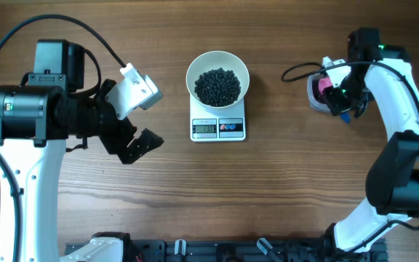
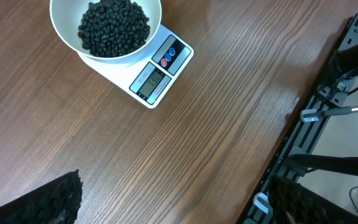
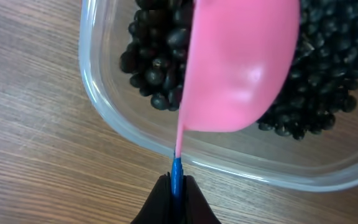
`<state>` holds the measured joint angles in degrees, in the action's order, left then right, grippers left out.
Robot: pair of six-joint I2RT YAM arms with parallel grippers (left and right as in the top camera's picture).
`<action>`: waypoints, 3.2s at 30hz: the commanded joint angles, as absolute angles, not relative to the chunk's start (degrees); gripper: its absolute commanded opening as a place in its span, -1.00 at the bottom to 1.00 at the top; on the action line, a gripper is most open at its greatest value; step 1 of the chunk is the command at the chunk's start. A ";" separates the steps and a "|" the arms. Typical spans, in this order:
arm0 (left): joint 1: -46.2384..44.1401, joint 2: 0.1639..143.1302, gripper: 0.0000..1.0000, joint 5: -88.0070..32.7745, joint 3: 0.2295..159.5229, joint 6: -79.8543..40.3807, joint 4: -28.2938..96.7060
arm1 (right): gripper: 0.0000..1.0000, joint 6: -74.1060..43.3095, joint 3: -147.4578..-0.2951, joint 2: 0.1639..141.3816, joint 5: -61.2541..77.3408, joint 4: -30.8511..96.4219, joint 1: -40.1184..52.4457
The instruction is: Scoop item into bowl and weigh 150g on scale
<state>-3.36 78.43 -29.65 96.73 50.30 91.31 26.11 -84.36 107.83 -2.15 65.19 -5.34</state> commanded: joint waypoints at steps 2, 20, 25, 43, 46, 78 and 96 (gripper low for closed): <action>-2.98 77.91 1.00 -29.50 97.36 51.00 91.35 | -0.92 28.97 -84.03 109.54 5.67 66.37 -5.39; -2.98 77.91 1.00 -29.50 97.36 51.00 91.35 | -0.92 28.38 -84.07 109.56 29.65 66.76 -15.25; -2.98 77.91 1.00 -29.50 97.36 51.00 91.35 | -0.92 28.45 -84.07 109.56 31.48 67.00 -18.52; -2.98 77.91 1.00 -29.50 97.36 51.00 91.35 | -0.91 30.02 -84.07 109.56 37.85 71.83 -25.23; -2.98 77.91 1.00 -29.50 97.36 51.00 91.35 | -0.91 30.48 -84.09 109.49 39.77 73.67 -25.58; -2.98 77.91 1.00 -29.50 97.36 51.00 91.35 | -0.91 20.97 -84.14 97.32 55.40 70.06 -3.81; -2.98 77.91 1.00 -29.50 97.36 51.00 91.35 | -0.92 13.30 -84.14 97.32 46.33 57.78 10.22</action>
